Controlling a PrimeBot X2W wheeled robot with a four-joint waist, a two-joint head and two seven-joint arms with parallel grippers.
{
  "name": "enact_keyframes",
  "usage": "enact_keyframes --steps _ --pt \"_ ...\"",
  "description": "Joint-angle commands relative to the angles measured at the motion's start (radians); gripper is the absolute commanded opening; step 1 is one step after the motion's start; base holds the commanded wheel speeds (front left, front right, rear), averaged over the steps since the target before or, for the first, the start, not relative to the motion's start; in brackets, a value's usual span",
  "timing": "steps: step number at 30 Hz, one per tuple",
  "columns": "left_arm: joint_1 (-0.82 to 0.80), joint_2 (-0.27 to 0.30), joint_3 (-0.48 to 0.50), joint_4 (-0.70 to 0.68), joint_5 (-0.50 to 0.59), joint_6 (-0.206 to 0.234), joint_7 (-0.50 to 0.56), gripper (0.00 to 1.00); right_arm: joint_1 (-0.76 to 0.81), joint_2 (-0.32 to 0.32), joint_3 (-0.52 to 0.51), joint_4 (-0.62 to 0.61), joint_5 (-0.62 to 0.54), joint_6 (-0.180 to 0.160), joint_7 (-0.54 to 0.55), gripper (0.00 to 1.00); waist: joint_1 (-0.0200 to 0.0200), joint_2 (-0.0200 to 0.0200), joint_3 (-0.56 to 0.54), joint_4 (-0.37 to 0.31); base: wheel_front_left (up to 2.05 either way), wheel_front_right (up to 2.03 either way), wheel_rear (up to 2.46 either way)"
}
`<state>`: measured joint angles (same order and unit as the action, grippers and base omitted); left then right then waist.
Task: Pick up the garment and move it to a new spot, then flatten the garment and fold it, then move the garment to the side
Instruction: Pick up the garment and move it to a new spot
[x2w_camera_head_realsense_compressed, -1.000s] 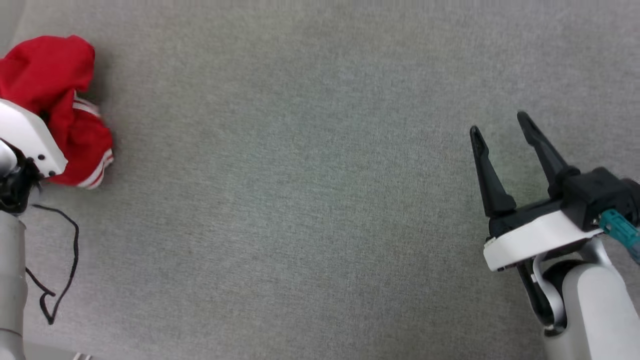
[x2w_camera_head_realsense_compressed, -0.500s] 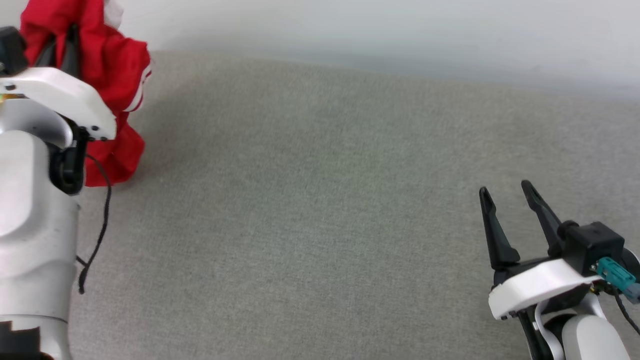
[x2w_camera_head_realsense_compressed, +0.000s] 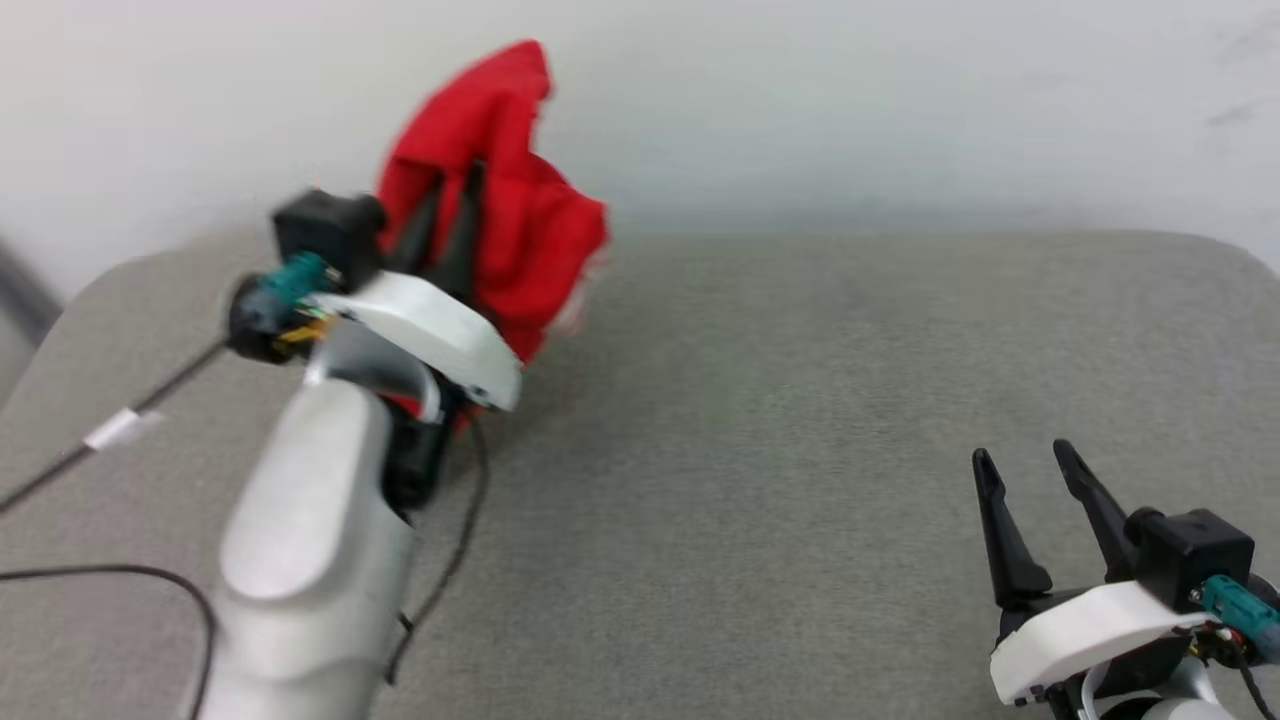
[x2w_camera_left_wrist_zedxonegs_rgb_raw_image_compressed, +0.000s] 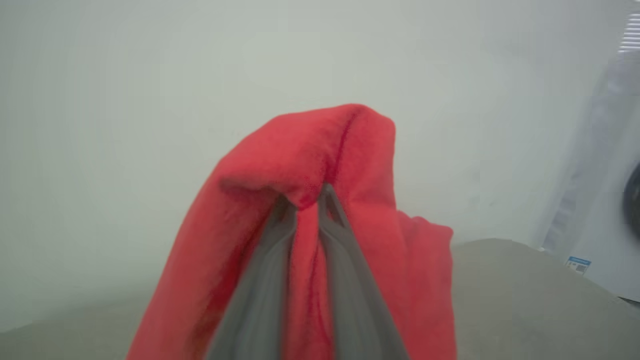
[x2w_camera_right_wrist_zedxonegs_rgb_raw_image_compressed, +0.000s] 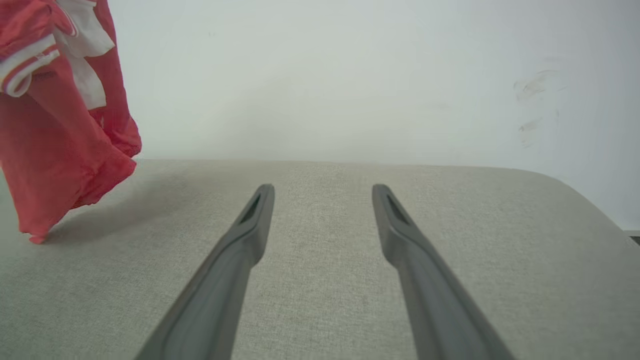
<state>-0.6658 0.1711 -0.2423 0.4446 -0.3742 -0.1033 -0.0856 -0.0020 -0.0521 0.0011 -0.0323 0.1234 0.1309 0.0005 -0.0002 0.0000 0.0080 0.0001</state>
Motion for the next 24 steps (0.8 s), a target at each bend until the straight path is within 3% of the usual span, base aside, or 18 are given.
enact_keyframes --steps 1,7,17,18,19,20,24 --pt "0.037 -0.023 -0.015 -0.017 -0.009 -0.002 -0.003 0.00 0.016 0.003 0.000 -0.004 -0.001 0.000 0.004 1.00 0.0002 0.0000 -0.021 -0.054 0.00 0.00 0.00" --pt "0.145 -0.099 -0.139 -0.070 -0.047 -0.013 0.005 0.00 0.027 0.002 -0.009 -0.022 0.011 0.000 0.014 1.00 0.0002 0.0000 0.008 -0.117 0.00 0.00 0.00" --pt "0.347 -0.119 -0.404 0.013 -0.099 -0.020 0.039 0.00 0.003 0.002 -0.007 -0.016 0.038 0.000 -0.008 1.00 0.0002 0.0000 0.081 -0.131 0.00 0.00 0.00" --pt "0.359 -0.120 -0.422 0.021 -0.102 -0.019 0.040 0.10 0.000 0.002 -0.008 -0.014 0.040 0.000 -0.010 1.00 0.0002 0.0000 0.085 -0.126 0.00 0.00 0.00" --pt "0.366 -0.120 -0.439 0.025 -0.104 -0.014 0.035 0.45 -0.003 0.002 -0.010 -0.012 0.042 0.000 -0.013 1.00 0.0002 0.0000 0.088 -0.120 0.00 0.00 0.00" --pt "0.369 -0.120 -0.452 0.029 -0.101 -0.009 0.026 1.00 -0.006 0.002 -0.010 -0.010 0.043 0.000 -0.014 1.00 0.0002 0.0000 0.088 -0.113 0.00 0.00 0.00" --pt "0.348 -0.121 -0.477 0.013 -0.068 0.017 -0.053 1.00 -0.005 0.002 -0.015 0.000 0.041 0.000 -0.020 1.00 0.0002 0.0000 0.075 -0.083 0.00 0.00 0.00"
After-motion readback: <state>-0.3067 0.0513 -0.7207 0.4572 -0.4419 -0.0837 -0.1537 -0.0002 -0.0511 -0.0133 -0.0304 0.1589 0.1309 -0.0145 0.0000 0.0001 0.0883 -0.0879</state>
